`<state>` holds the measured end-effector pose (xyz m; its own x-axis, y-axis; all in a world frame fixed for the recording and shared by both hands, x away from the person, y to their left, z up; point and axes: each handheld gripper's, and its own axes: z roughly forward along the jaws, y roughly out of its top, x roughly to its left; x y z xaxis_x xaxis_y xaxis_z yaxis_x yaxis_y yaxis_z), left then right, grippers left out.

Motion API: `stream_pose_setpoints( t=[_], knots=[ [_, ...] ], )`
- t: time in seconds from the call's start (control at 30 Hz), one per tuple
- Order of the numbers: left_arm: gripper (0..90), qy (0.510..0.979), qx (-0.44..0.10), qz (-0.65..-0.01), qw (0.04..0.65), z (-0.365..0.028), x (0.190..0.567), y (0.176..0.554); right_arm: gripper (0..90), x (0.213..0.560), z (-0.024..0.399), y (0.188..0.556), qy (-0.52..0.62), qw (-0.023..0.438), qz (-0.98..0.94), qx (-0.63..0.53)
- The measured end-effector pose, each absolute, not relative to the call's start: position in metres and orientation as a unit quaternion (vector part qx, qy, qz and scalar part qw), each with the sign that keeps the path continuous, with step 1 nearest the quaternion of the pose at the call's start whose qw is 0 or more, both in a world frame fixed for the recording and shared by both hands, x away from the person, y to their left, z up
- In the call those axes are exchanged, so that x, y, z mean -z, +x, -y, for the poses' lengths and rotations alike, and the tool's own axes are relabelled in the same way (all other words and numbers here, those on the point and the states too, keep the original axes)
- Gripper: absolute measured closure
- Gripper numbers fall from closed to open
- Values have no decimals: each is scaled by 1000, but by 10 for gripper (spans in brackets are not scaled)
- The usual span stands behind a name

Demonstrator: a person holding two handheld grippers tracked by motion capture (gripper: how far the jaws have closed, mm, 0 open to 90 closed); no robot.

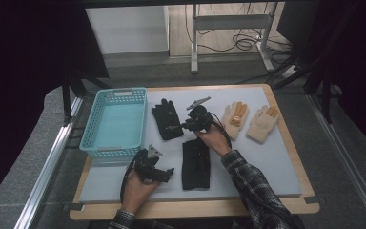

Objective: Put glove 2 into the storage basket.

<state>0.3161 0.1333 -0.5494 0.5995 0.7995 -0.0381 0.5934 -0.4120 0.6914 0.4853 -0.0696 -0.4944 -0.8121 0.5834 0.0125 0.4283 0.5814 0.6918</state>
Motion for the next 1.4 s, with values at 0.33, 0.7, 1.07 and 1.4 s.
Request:
stream_pose_setpoints(
  t=[0.33, 0.7, 1.07, 1.4],
  knots=[
    [3, 826, -150, -422, 343, -133, 550, 316, 741, 515, 46, 524, 307, 133, -885, -325],
    [3, 826, -150, -422, 342, -133, 550, 316, 805, 522, 41, 506, 276, 123, -902, -308],
    [3, 826, -150, -422, 342, -133, 550, 316, 640, 506, 40, 500, 261, 112, -897, -339],
    [2, 826, -149, -422, 343, -133, 550, 316, 418, 519, 11, 519, 255, 98, -890, -364]
  ],
)
